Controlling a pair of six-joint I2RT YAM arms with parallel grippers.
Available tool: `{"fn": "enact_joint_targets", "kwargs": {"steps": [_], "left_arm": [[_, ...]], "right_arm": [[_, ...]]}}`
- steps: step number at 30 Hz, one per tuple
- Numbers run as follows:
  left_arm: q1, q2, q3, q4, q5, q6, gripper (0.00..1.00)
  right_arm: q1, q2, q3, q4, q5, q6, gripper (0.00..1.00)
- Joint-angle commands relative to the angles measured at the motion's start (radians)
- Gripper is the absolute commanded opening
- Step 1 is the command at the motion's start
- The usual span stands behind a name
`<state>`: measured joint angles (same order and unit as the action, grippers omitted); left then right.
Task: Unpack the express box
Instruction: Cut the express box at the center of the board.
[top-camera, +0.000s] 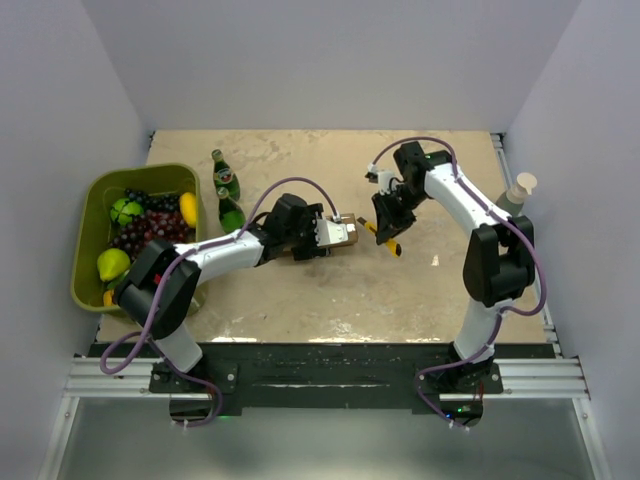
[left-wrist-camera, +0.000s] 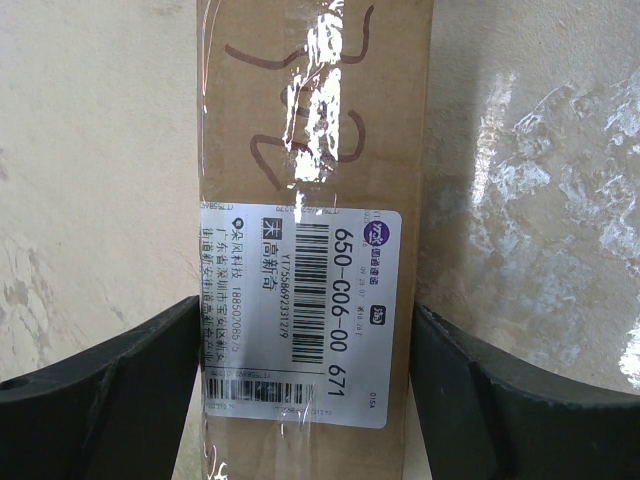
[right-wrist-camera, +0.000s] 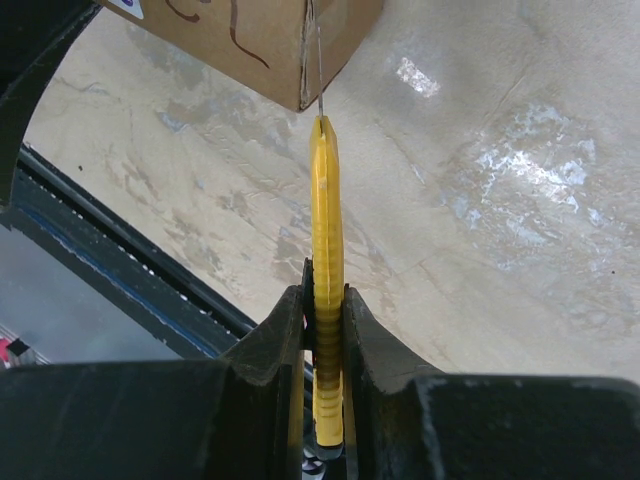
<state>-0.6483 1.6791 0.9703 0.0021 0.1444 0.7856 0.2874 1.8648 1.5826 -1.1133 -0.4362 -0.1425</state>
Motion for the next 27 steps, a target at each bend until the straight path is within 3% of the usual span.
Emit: {"fn": "enact_joint_targets", "kwargs": {"steps": [1, 27], "left_arm": [[0.012, 0.036, -0.025, -0.097, -0.003, -0.011, 0.0], [0.012, 0.054, -0.012, -0.097, 0.001, -0.011, 0.0]], "right_arm": [[0.009, -0.047, 0.036, -0.008, -0.004, -0.003, 0.0], [0.035, -0.038, -0.009, -0.04, 0.062, -0.026, 0.0]]}}
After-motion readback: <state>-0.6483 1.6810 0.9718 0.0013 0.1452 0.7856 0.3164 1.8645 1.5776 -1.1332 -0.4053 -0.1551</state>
